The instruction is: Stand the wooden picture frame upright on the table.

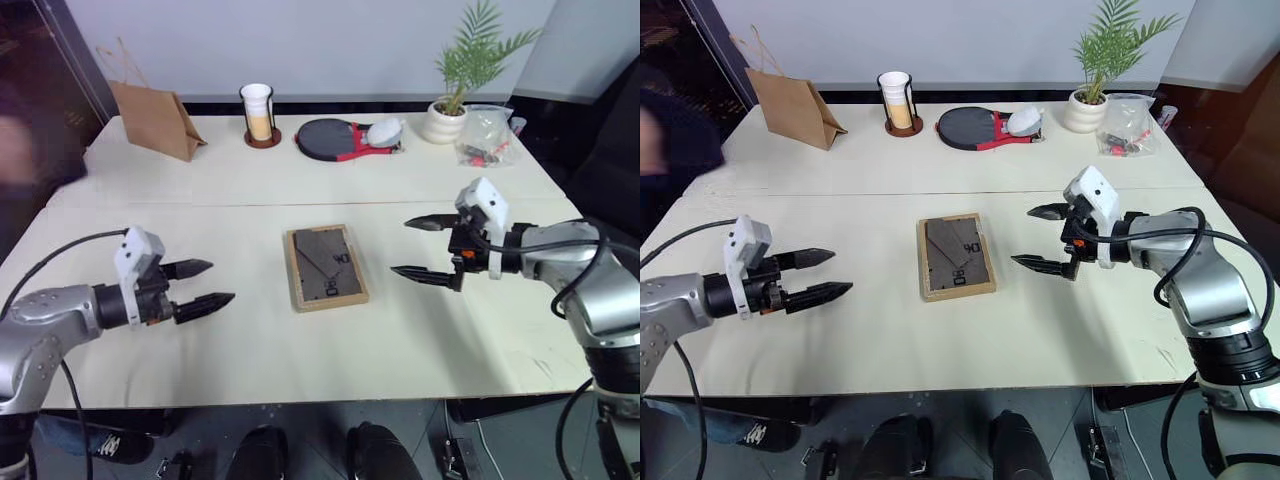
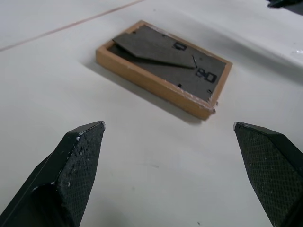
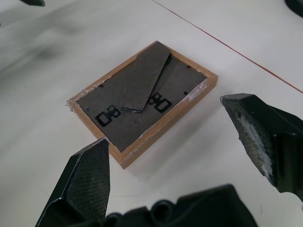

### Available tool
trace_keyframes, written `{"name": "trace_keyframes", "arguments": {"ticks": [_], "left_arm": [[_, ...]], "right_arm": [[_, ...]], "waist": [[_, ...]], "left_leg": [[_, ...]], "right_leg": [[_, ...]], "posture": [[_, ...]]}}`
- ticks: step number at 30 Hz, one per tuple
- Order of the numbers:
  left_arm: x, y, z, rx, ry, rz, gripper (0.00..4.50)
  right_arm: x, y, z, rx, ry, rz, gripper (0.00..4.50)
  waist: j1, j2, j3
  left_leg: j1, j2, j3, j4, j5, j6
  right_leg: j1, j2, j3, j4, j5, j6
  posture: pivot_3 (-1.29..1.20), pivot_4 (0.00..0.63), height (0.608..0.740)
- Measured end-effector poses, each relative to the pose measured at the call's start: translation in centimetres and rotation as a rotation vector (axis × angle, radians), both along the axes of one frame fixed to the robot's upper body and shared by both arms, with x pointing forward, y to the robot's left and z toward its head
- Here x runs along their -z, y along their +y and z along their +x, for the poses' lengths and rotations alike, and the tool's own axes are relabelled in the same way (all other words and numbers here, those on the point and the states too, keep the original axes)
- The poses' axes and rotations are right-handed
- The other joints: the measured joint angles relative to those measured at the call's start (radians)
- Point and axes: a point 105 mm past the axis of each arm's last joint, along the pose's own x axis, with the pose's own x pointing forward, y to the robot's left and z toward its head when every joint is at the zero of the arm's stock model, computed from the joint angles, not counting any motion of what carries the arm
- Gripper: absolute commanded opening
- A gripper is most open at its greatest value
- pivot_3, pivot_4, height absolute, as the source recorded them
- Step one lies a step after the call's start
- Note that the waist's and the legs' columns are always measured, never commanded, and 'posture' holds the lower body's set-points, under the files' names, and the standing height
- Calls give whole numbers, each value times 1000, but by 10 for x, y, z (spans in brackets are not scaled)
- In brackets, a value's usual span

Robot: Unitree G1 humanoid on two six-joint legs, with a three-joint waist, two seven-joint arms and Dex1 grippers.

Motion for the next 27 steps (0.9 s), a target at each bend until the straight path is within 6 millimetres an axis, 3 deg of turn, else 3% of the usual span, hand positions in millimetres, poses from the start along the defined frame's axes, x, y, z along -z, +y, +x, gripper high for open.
{"name": "trace_keyframes", "arguments": {"ticks": [7, 15, 27], "left_arm": [[14, -3, -6, 6, 57, 4, 4500], [6, -8, 1, 15, 19, -3, 4500], [12, -11, 10, -8, 20, -5, 4500]], "right_arm": [[1, 8, -6, -13, 17, 9, 4428], [10, 6, -7, 21, 58, 19, 4428], [18, 4, -2, 91, 53, 47, 4428]], "waist": [[-2, 0, 0], [1, -1, 0], [-1, -1, 0]], "left_leg": [[0, 1, 0, 0, 0, 0], [0, 0, 0, 0, 0, 0], [0, 0, 0, 0, 0, 0]], "right_leg": [[0, 0, 0, 0, 0, 0], [0, 0, 0, 0, 0, 0], [0, 0, 0, 0, 0, 0]], "posture": [[0, 150, 740], [0, 150, 740], [0, 150, 740]]}}
